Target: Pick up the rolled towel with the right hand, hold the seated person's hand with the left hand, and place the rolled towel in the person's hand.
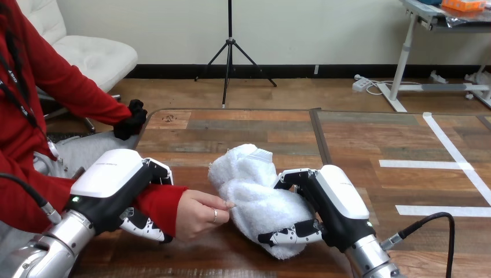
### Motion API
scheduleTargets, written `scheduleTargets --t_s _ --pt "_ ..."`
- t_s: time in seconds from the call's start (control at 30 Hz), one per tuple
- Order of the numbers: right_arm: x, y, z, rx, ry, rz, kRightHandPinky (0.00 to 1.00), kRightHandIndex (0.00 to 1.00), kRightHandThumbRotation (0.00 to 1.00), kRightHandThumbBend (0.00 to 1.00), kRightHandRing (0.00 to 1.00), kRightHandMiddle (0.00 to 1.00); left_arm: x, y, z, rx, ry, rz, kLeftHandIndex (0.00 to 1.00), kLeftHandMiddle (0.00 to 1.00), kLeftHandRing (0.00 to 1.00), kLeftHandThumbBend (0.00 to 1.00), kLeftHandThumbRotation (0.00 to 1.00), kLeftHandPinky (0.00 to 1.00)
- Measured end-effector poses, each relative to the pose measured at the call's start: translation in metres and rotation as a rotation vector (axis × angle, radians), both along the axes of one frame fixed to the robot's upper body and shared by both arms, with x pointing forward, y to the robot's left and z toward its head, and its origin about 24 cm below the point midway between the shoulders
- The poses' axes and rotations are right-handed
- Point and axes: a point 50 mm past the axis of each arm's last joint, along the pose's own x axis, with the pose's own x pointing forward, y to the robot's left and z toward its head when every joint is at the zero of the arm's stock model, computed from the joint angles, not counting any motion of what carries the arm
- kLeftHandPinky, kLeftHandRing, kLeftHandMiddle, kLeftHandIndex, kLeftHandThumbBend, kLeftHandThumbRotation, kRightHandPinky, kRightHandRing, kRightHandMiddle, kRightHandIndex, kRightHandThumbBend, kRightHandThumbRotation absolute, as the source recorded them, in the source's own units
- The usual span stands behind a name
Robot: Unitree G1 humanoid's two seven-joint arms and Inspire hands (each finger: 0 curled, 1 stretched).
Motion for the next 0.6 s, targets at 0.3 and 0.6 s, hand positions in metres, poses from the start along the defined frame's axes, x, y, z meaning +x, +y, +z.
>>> scheduleTargets --t_s 0.3,0.6 --pt "-0.002 0.004 0.001 0.003 -0.010 0.037 0.08 0.13 0.00 0.74 0.11 0.14 0.000 0.000 0.000 -0.001 0.000 0.000 0.38 0.36 0.33 1.00 0.00 0.32" --pt "-0.005 0.011 0.003 0.014 -0.024 0.083 0.08 0.12 0.00 0.72 0.10 0.14 0.000 0.000 -0.001 -0.003 0.004 0.002 0.39 0.36 0.33 1.00 0.00 0.32"
